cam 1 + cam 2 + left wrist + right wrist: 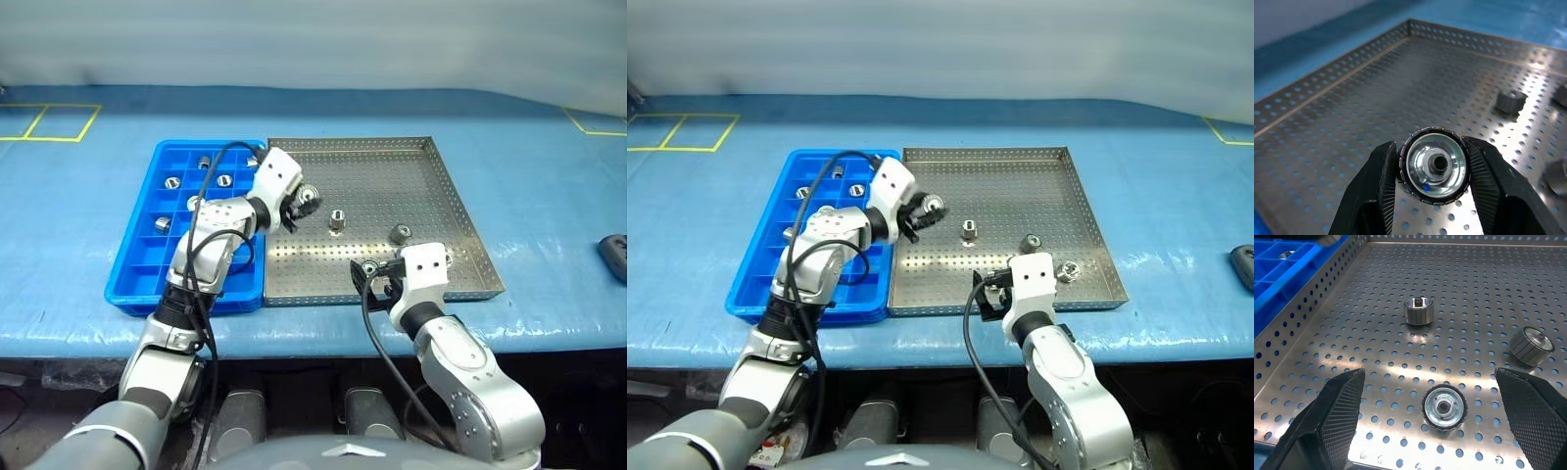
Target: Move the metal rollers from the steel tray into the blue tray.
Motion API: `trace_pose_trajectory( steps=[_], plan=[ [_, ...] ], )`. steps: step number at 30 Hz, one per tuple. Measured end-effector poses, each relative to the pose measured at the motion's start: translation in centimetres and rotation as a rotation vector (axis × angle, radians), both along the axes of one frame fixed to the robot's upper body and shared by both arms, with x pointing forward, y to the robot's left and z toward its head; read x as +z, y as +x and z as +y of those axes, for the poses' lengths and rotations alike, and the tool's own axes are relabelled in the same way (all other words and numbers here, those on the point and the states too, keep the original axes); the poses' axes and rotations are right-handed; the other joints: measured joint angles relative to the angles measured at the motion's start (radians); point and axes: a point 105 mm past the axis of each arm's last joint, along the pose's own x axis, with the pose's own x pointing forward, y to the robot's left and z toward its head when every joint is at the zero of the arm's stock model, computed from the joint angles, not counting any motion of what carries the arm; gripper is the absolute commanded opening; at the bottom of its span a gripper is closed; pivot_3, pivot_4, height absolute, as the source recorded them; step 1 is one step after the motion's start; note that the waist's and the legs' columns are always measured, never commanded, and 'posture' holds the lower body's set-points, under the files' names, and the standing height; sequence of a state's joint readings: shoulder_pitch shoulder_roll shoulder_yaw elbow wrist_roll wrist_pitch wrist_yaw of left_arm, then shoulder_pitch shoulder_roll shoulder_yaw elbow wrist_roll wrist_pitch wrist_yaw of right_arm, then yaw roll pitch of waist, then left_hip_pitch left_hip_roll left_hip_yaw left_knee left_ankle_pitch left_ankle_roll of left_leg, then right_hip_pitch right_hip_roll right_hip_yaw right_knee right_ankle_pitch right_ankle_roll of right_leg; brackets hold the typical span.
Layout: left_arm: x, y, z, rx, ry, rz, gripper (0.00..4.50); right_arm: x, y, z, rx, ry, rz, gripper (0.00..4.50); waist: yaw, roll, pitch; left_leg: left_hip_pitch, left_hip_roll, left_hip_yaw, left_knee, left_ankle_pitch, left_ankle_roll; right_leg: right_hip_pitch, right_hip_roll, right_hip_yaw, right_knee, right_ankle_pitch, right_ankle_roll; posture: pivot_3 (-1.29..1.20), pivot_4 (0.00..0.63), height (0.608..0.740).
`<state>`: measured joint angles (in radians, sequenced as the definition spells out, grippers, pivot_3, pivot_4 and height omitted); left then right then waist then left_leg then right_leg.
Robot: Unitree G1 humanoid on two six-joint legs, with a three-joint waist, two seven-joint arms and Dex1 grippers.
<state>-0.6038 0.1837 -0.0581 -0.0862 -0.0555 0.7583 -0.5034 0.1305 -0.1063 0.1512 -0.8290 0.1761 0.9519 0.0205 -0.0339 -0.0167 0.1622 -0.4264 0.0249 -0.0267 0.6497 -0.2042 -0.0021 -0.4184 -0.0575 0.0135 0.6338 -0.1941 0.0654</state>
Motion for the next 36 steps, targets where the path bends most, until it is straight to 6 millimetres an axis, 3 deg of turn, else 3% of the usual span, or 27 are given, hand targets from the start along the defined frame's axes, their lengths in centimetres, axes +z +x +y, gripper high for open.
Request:
trace_pose_trajectory(
  steps=[5,9,18,35,36],
  plan=[
    [-1.5,-0.7,5.6,0.331,0.012,-0.004,1.82,-0.2,0.7,1.2,0.074,-0.007,0.011,4.5,0.02,0.0,0.0,0.003,0.0,-0.001,-0.001,0.0,0.0,0.002,0.001,0.0,0.001,0.0,-0.001,0.15,0.15,0.74],
    [-3.6,-2.1,8.1,0.504,0.0,0.054,1.82,0.3,1.5,2.8,0.174,-0.024,-0.013,4.5,0.053,-0.001,0.0,0.003,0.0,-0.002,0.0,0.0,0.0,0.003,0.001,-0.001,0.0,0.0,-0.001,0.19,0.15,0.74],
    [-6.0,-3.9,9.5,0.599,0.054,0.142,1.82,0.0,1.4,4.5,0.28,-0.03,-0.007,4.5,0.094,-0.001,0.0,0.001,0.0,-0.003,0.0,0.0,0.0,0.003,0.001,-0.002,-0.002,0.0,-0.001,0.23,0.15,0.74],
    [-6.2,-4.8,10.5,0.794,0.046,0.177,1.82,-0.7,1.2,4.2,0.269,-0.041,0.015,4.5,0.082,0.0,0.0,0.003,0.0,-0.002,-0.001,0.0,-0.001,0.003,0.001,-0.002,-0.002,0.0,-0.001,0.19,0.15,0.74],
    [-6.2,-5.0,10.7,0.816,0.038,0.181,2.17,-0.7,1.2,4.1,0.268,-0.041,0.017,4.5,0.079,0.0,0.0,0.003,0.0,-0.002,-0.001,0.0,-0.001,0.003,0.001,-0.002,-0.002,0.0,-0.001,0.18,0.15,0.74]
  ],
)
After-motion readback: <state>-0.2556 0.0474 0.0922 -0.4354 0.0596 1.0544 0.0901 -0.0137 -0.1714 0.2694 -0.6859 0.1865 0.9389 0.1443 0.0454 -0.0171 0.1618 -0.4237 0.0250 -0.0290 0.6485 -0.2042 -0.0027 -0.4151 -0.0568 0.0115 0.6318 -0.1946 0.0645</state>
